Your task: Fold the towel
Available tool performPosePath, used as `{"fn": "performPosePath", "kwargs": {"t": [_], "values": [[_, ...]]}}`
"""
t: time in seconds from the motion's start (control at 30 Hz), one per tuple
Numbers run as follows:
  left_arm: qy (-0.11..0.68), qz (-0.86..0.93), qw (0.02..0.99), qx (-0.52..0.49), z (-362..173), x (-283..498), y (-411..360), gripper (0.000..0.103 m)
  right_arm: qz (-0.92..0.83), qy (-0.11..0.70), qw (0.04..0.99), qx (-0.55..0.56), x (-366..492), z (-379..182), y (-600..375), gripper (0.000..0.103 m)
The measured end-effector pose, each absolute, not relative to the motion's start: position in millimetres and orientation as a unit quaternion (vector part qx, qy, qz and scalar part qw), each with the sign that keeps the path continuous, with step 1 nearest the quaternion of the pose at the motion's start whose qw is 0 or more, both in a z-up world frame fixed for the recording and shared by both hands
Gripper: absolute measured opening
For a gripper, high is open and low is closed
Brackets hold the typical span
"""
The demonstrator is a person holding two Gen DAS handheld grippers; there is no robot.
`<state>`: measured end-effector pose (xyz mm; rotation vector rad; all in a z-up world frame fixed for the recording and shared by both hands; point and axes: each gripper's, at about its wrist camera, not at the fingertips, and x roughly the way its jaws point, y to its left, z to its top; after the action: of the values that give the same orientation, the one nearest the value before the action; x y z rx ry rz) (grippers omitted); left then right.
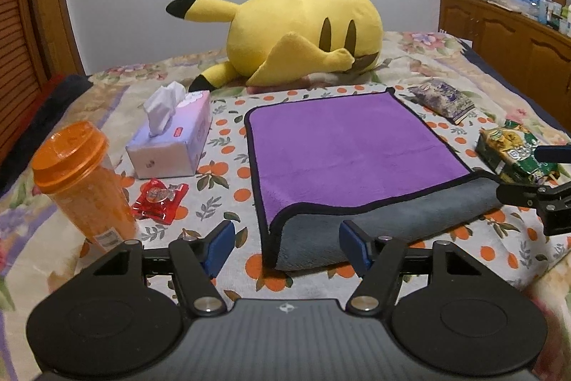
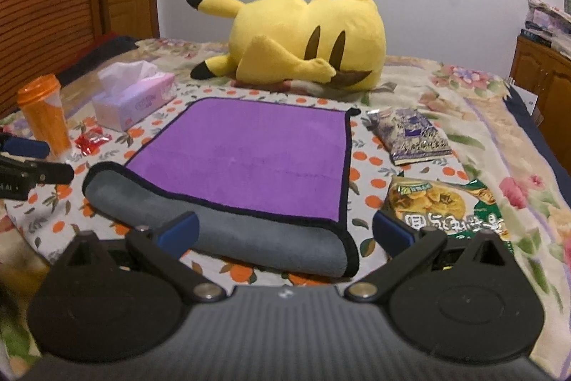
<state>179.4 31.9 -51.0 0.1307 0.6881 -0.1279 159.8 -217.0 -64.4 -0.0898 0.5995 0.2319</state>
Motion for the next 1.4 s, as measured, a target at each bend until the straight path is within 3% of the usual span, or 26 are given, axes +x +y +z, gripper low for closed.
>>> {"fn": "performPosePath", "kwargs": {"t": [0.57,0.7,0.83,1.13,1.4], "values": [[0.367,-0.084,0.925,0.055,-74.0,215.0,37.8,0.064,0.117,0.341,0.932,-0.031,195.5,-87.5,-228.8,0.103],[0.375,-0.087,0.920,0.066,-81.6,220.5,36.0,0.059,0.121,0.349,0.929,-0.024,200.6,-90.8,-232.0,0.102],[0.387,-0.086,0.915,0.069,-87.8,225.8,37.5,0.053,0.128,0.366,0.922,-0.014,206.4,-95.0,-234.8,0.087],[0.406,-0.102,0.907,0.054,-94.6,232.2,39.3,0.043,0.130,0.388,0.912,0.004,216.5,-102.5,-245.9,0.086],[0.412,-0.108,0.904,0.042,-95.2,230.5,38.9,0.034,0.151,0.399,0.904,0.020,219.0,-102.5,-250.6,0.069]]}}
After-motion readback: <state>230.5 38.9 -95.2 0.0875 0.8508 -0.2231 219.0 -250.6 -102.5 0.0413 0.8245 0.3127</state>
